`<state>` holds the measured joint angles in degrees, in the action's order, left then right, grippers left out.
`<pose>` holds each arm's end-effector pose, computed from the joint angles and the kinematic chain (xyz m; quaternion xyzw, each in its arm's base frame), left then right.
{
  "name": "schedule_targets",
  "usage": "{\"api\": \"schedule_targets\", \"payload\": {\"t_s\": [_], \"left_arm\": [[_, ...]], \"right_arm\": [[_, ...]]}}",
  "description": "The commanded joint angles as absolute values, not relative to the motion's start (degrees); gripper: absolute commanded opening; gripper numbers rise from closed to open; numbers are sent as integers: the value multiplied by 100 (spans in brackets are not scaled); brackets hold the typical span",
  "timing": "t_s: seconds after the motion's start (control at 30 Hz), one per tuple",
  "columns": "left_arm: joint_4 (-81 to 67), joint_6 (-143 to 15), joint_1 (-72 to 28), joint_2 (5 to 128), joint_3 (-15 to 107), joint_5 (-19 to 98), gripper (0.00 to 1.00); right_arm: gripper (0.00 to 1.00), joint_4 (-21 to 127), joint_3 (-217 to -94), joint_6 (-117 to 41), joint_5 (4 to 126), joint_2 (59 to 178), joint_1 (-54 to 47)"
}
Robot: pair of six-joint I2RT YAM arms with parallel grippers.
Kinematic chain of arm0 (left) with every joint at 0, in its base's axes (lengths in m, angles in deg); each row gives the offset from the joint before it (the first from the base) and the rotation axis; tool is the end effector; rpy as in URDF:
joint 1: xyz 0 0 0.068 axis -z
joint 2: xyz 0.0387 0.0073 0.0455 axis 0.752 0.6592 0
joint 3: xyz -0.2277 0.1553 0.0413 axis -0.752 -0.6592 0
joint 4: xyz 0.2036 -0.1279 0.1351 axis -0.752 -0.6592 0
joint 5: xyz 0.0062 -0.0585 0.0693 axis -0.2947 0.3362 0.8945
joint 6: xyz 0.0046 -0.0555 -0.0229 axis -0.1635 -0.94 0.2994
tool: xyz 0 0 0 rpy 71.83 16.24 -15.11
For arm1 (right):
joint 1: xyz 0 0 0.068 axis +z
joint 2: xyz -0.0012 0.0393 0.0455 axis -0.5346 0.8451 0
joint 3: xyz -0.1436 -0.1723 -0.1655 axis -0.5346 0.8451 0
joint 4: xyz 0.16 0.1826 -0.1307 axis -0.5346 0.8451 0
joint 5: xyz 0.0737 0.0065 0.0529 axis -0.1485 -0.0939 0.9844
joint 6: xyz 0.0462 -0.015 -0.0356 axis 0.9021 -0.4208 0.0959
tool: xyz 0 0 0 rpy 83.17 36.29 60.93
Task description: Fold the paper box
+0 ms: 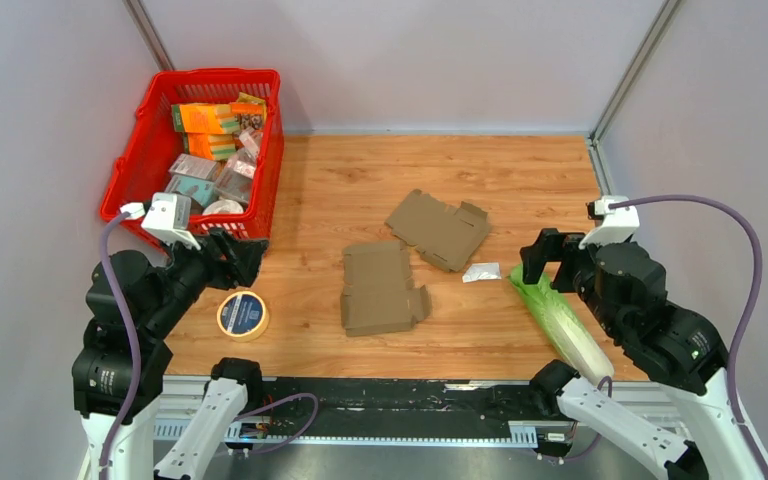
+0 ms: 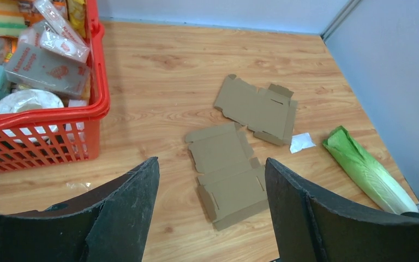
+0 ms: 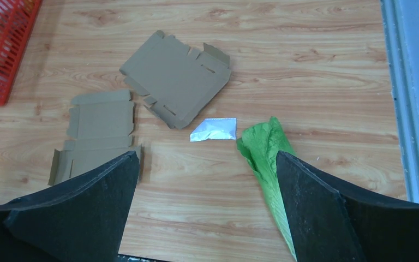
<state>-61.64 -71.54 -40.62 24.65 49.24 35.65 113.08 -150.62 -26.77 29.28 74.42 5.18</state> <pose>0.0615 -0.0185 0.4597 -0.0037 0.7675 -0.2290 0.5988 0.0818 0.0365 0.4185 -0.0148 0.8362 0.0581 0.5452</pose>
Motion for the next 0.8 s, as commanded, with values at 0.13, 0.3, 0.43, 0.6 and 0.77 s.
{"api": "schedule_targets", "payload": {"t_s": [0.13, 0.3, 0.43, 0.6, 0.77], "left_arm": [[-6013, -7351, -4094, 2460, 4702, 3090, 78], [-5557, -7676, -4094, 2372, 4131, 2592, 71], [-5459, -7913, -4094, 2328, 3560, 2220, 76], [-5038, -8431, -3980, 2013, 2586, 1755, 78], [-4556, -8994, -3471, 1591, 1899, 2069, 78]], "right_arm": [[100, 10511, -14471, -2243, 4898, 7900, 583], [100, 9935, -13783, -1873, 6138, 8172, 583], [100, 9383, -13124, -1654, 7157, 8435, 583], [100, 8644, -12149, -1188, 8398, 8910, 583], [100, 7985, -11998, -1196, 8197, 9463, 495]]}}
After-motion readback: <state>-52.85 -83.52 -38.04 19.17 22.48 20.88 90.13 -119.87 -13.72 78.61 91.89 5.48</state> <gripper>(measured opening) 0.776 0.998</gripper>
